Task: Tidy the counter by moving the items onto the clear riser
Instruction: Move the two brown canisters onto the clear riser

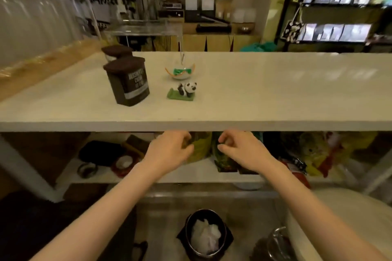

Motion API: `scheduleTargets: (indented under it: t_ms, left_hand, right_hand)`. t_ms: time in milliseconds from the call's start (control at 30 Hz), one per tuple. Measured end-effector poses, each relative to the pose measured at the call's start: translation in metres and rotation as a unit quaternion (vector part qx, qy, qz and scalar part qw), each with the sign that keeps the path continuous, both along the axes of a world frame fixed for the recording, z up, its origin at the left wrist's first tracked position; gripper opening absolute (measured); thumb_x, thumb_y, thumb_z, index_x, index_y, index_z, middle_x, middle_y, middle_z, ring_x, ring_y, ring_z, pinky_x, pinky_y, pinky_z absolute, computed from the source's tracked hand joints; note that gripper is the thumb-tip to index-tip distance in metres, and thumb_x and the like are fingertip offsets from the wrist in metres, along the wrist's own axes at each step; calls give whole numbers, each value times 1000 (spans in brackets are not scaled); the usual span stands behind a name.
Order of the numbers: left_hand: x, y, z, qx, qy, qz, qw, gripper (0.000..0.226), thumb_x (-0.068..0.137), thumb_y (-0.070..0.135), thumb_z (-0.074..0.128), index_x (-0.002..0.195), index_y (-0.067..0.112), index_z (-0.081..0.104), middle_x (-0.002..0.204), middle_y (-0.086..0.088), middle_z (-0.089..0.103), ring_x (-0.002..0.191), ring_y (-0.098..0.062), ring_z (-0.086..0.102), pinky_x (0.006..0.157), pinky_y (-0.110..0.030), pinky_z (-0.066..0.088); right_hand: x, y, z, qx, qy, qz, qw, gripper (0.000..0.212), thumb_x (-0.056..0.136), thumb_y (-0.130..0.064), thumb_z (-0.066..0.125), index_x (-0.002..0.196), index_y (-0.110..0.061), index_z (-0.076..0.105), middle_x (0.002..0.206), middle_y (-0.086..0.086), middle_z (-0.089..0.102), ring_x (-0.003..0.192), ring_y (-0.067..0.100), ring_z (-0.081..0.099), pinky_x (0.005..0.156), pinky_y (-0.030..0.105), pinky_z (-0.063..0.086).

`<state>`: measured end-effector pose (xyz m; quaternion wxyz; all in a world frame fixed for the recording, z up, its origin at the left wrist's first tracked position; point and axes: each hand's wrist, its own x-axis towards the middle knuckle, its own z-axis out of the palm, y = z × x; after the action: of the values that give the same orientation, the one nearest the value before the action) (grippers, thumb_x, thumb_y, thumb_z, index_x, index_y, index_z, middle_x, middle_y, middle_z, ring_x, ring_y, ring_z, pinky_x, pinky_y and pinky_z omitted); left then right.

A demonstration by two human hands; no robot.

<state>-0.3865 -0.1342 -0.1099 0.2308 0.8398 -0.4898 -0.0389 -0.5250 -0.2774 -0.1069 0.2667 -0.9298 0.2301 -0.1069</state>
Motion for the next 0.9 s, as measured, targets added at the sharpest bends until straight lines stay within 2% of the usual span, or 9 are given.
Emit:
scheduleTargets:
  t_ms: [100, 233, 400, 567, 633, 700, 800, 900]
  left_hand:
    - [12, 13, 37, -58, -18, 45, 997, 34, 83, 37, 53, 114, 24, 54, 104, 3, 62, 90, -12, 56, 73, -28, 47]
    - [37, 33, 65, -91, -80, 120, 985, 42, 84, 38, 51, 122, 20, 47, 116, -2, 58, 101, -18, 56, 83, -38, 50]
    - [84, 52, 67, -94, -134, 189, 968, 51, 85, 37, 51, 129, 16, 38, 126, -5, 50, 112, -22, 49, 83, -37, 47]
    - [141, 63, 58, -52, -144, 234, 960, 68, 80, 44, 56, 133, 12, 29, 136, -10, 41, 121, -26, 41, 92, -36, 43]
    - [160, 61, 53, -31, -97, 235, 967, 82, 77, 48, 58, 139, 12, 18, 146, -11, 30, 131, -26, 32, 102, -37, 37]
    - [175, 55, 52, -39, -9, 217, 975, 92, 73, 48, 64, 141, 14, 11, 151, -10, 24, 135, -25, 28, 107, -37, 31]
    - [195, 44, 51, -81, 134, 182, 971, 96, 66, 40, 74, 140, 16, 17, 148, -8, 33, 131, -24, 36, 103, -35, 35]
    - [216, 38, 50, -90, 249, 138, 954, 89, 62, 32, 78, 135, 18, 29, 140, -4, 46, 119, -19, 49, 93, -30, 44]
  right_hand:
    - [20, 2, 37, -19, -16, 23, 999, 20, 84, -31, 53, 101, -21, 57, 87, -5, 62, 83, 16, 60, 75, 37, 52]
    - [61, 2, 71, -63, -24, 35, 997, 25, 83, -34, 54, 105, -22, 56, 88, -5, 59, 84, 16, 58, 74, 34, 49]
    - [122, 1, 91, -102, -7, 53, 993, 25, 83, -32, 56, 105, -21, 57, 102, 2, 65, 90, 20, 60, 77, 40, 53]
    - [190, 2, 96, -85, 0, 86, 993, 38, 82, -24, 58, 119, -18, 50, 112, 5, 62, 93, 17, 56, 81, 31, 48]
    - [216, 0, 95, -58, -5, 99, 993, 46, 82, -21, 60, 125, -17, 46, 119, 8, 60, 102, 20, 56, 89, 33, 48]
    - [238, -4, 94, -10, 5, 107, 994, 56, 80, -18, 64, 130, -17, 40, 125, 10, 57, 109, 22, 55, 93, 34, 47]
    - [264, -11, 91, 45, 46, 128, 990, 72, 75, -17, 70, 137, -17, 31, 133, 10, 51, 115, 22, 52, 93, 32, 45]
    - [282, -19, 93, 84, 86, 161, 980, 75, 72, -14, 72, 136, -17, 34, 134, 8, 49, 114, 21, 52, 96, 34, 46]
